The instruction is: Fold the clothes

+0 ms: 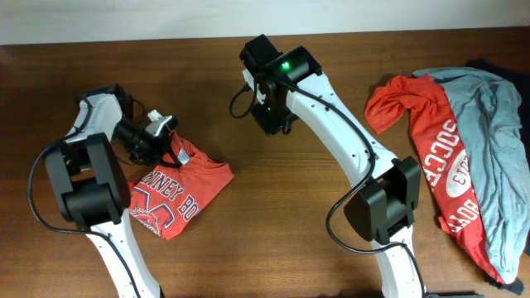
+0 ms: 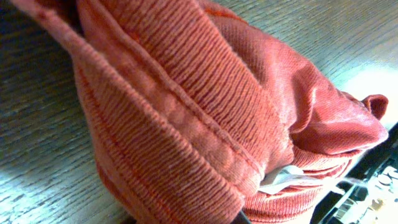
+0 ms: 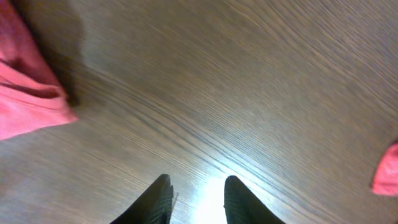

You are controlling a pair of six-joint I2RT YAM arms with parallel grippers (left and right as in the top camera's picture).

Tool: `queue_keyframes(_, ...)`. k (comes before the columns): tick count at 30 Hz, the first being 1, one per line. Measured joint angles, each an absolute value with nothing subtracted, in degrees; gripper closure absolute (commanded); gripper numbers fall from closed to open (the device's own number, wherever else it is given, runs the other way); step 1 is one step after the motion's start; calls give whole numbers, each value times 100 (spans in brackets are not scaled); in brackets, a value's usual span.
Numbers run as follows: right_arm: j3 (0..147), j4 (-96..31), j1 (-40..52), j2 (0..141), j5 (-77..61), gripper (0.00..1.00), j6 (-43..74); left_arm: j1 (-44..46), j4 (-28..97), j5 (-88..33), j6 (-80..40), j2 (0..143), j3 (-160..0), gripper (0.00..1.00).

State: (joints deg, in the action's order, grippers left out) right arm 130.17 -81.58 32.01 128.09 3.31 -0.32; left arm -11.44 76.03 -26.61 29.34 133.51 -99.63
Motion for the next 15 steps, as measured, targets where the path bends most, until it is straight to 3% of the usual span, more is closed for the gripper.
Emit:
queue_keyframes(5, 13017, -8289, 3074, 12720, 694, 67, -47, -1459, 7664, -2475, 2571, 13461, -10431, 100)
queue_keyframes(15, 13019, -8648, 2239, 12027, 875, 67, -49, -2989, 6512, -2141, 1315, 13461, -11242, 99)
